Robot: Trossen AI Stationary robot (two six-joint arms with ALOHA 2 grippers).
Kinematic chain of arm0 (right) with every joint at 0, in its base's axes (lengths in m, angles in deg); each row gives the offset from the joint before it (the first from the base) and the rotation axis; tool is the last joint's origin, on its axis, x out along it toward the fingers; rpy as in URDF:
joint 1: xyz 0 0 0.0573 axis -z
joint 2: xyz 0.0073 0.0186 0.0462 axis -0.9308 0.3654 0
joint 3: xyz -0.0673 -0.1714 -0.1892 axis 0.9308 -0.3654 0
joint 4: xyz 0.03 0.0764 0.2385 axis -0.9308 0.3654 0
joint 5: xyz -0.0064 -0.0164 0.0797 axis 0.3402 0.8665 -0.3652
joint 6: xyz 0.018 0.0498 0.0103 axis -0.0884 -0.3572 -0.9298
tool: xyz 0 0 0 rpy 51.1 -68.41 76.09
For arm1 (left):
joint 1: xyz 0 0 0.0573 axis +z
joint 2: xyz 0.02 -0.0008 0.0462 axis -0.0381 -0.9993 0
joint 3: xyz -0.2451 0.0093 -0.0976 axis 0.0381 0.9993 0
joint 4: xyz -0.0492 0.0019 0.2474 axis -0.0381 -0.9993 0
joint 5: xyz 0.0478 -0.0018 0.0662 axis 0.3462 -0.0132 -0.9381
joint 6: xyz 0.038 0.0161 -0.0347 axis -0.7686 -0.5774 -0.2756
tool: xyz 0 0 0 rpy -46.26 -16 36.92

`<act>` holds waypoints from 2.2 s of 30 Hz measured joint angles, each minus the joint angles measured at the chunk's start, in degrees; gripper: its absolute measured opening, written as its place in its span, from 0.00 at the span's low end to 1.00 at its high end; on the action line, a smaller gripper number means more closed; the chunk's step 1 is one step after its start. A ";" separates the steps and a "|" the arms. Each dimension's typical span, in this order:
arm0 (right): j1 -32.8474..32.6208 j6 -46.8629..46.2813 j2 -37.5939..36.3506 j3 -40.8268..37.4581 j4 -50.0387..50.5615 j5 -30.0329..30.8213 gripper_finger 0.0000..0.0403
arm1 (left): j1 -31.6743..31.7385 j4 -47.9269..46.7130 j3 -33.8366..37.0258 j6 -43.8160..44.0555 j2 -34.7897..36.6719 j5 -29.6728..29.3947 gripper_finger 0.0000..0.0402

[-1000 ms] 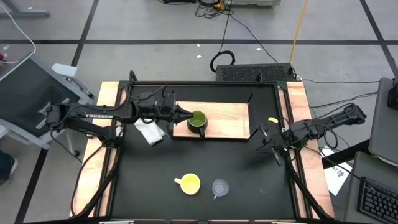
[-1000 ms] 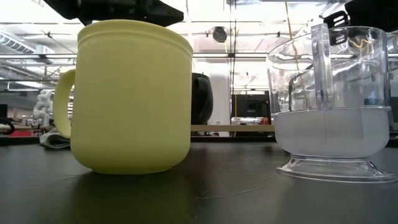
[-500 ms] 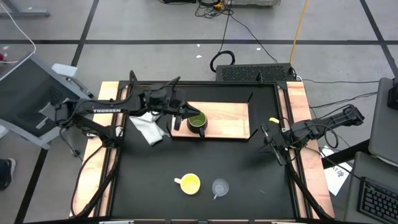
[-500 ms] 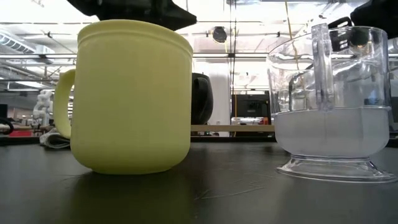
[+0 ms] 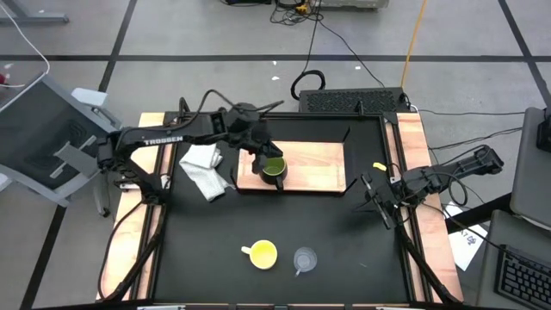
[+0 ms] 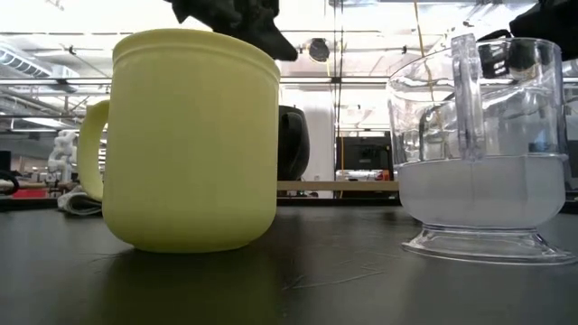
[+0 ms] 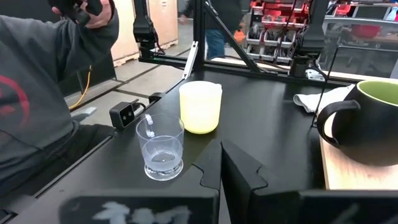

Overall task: Stack small to large cups/mugs on shelf
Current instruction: Put the black mug on the shelf

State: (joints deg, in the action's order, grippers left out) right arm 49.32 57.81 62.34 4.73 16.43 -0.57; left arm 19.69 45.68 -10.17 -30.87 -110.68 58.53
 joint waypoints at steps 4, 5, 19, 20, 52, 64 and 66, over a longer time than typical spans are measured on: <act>0.00 -0.55 0.00 0.00 0.14 0.00 0.00 | 0.36 -9.12 -5.90 -1.93 -3.70 -0.04 0.08; 0.00 -0.55 0.00 0.00 0.21 0.00 0.00 | 0.45 -11.30 -7.36 -2.33 -4.74 -0.06 0.08; 0.00 -1.57 0.00 0.00 1.75 0.00 0.00 | 0.47 -22.91 -17.71 -9.45 -11.17 -5.25 0.08; 0.00 -1.62 0.00 0.00 1.84 0.00 0.00 | 0.47 -23.08 -18.00 -9.88 -11.17 -5.27 0.09; 0.02 -1.62 0.02 -0.07 2.07 0.02 0.00 | 1.74 -29.85 -19.24 -14.94 -16.70 -12.38 0.60; 0.02 -1.61 0.02 -0.07 2.52 0.04 0.00 | 2.45 -34.31 -19.26 -14.43 -17.16 -14.40 0.60; 0.02 -1.58 0.02 -0.07 2.53 0.04 0.00 | 2.43 -34.42 -19.26 -14.30 -17.29 -14.40 0.60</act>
State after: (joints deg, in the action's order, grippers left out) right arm 49.34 56.23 62.37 4.67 18.96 -0.53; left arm 22.13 11.25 -29.42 -45.17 -127.97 44.13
